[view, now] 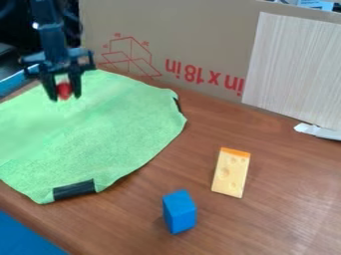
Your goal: Move red figure from top center of table to bottom left of cloth
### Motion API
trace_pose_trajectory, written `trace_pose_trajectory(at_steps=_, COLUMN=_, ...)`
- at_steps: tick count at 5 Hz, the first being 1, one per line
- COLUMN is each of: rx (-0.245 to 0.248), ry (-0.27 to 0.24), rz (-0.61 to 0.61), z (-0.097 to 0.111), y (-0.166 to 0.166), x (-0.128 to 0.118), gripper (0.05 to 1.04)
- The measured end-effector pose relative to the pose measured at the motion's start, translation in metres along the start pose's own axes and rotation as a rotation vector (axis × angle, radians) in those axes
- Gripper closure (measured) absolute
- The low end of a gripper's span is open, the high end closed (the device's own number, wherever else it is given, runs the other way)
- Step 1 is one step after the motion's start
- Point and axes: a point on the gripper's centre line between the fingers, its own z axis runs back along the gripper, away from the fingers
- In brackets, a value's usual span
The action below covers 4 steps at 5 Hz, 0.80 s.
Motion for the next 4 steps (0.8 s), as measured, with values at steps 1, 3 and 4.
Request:
trace_pose_trajectory(at_steps=1, rx=-0.04, ry=0.002, rz=-0.104, z=0.014, y=-0.003, x=-0.034, gripper=0.614)
trace_pose_trajectory(at_steps=3, rx=0.008, ry=0.05, rz=-0.268, z=-0.007, y=-0.003, x=-0.083, gripper=0.614)
trace_pose_trajectory(at_steps=4, rx=0.054, ry=0.061, rz=-0.307, z=-0.023, y=0.002, x=-0.097, gripper=0.614)
